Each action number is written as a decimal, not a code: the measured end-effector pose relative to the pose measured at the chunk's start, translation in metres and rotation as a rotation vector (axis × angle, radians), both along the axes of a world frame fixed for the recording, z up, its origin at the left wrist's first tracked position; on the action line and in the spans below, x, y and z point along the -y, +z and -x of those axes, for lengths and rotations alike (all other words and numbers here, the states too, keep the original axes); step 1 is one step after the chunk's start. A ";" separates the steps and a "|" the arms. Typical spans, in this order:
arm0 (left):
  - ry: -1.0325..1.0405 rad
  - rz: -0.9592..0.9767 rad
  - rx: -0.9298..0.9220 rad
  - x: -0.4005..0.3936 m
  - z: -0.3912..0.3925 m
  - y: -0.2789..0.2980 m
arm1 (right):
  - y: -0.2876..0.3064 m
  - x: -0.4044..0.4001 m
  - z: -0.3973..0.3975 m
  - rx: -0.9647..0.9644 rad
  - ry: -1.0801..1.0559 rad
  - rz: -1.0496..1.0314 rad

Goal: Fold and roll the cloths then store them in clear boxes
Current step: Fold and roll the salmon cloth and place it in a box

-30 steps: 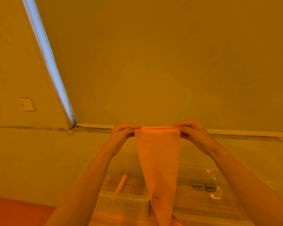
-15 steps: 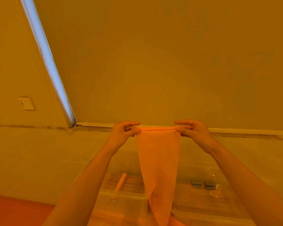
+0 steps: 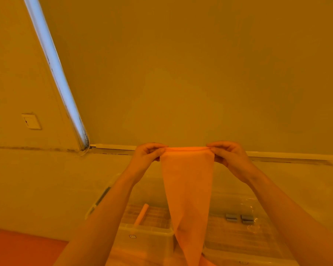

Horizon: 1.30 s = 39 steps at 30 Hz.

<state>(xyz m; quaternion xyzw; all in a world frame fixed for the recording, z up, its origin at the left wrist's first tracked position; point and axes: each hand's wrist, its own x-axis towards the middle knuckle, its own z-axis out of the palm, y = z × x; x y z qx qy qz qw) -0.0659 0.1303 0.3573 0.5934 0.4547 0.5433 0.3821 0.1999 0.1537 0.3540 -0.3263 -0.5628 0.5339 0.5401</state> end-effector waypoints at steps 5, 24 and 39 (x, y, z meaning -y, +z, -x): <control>-0.037 0.041 0.075 -0.001 0.000 0.002 | 0.002 -0.003 -0.002 0.003 0.008 0.000; 0.003 -0.062 -0.175 -0.005 -0.021 0.020 | 0.009 -0.003 -0.009 0.162 -0.115 -0.086; -0.016 -0.078 -0.059 0.000 -0.039 0.034 | 0.024 0.007 -0.025 0.104 -0.167 -0.110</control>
